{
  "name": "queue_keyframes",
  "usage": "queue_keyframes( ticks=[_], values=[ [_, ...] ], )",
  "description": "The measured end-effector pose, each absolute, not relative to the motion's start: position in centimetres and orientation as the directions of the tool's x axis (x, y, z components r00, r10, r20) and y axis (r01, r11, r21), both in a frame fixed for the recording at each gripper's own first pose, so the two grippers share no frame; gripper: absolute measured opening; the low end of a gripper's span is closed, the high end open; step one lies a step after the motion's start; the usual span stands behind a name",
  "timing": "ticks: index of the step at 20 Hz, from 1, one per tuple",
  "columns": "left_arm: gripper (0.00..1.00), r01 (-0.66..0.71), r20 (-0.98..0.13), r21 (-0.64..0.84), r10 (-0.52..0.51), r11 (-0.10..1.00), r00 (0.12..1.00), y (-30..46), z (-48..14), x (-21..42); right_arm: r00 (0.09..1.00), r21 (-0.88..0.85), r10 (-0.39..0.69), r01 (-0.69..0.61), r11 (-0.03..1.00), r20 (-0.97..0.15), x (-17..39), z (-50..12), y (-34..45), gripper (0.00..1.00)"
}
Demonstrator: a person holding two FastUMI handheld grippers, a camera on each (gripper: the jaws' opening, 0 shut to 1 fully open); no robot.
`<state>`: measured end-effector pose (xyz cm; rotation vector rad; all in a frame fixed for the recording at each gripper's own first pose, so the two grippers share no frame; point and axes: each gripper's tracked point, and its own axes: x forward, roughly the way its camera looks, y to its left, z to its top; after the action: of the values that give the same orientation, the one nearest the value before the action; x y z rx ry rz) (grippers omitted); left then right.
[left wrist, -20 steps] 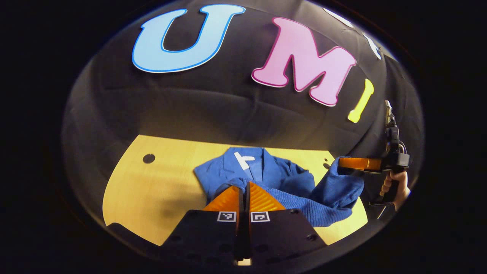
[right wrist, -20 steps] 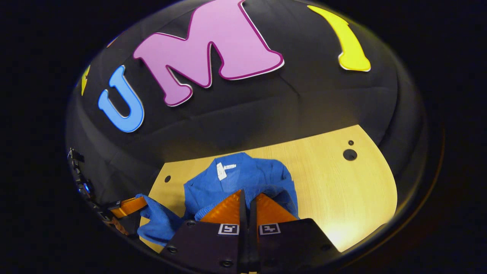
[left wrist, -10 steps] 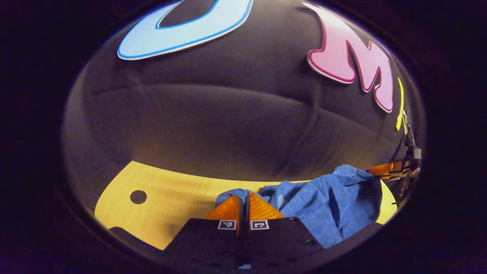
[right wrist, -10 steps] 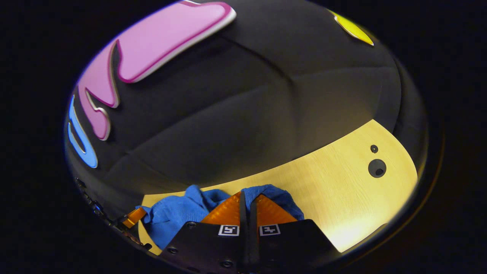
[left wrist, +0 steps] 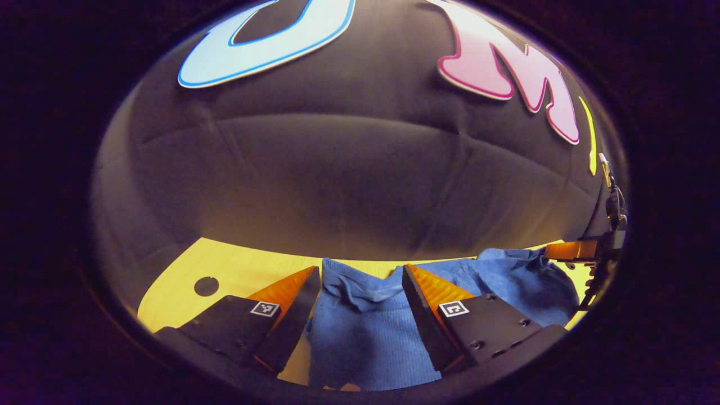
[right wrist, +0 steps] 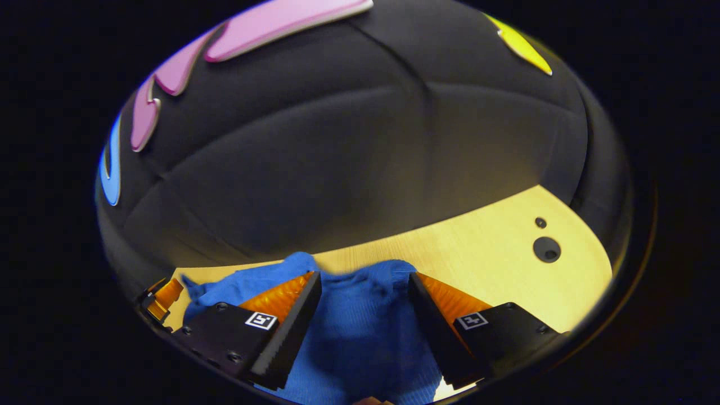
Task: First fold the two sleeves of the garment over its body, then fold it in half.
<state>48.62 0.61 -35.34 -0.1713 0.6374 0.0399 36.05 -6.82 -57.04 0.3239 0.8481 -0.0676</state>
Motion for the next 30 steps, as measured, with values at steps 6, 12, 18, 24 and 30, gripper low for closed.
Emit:
queue_keyframes(
  ticks=[6,12,18,24,30],
  values=[
    [0.85,0.023,-0.405,-0.153,-0.084,0.988,0.911,-1.2,-22.9,41.9,0.879,0.142,-0.017,0.096,0.985,-0.476,30.8,-40.2,-6.8,0.98],
    [0.8,0.153,-0.174,-0.169,-0.182,0.974,0.968,-2.3,-9.5,29.6,0.978,-0.006,-0.012,0.011,1.0,-0.208,21.0,-24.0,-3.1,0.96],
    [0.81,0.215,-0.154,-0.245,-0.257,0.945,0.954,-5.7,-4.3,13.5,0.991,0.091,-0.043,0.055,0.994,-0.128,10.3,-13.7,-1.2,1.0],
    [0.81,0.248,-0.077,-0.238,-0.272,0.939,0.959,-7.3,-3.5,2.7,1.0,-0.003,0.02,-0.021,1.0,-0.021,1.7,-6.5,1.4,0.97],
    [0.82,0.139,-0.17,-0.156,-0.165,0.978,0.971,-5.3,-4.7,-2.0,0.992,0.054,0.074,-0.069,0.996,-0.102,-4.0,-6.7,4.1,0.93]
  ],
)
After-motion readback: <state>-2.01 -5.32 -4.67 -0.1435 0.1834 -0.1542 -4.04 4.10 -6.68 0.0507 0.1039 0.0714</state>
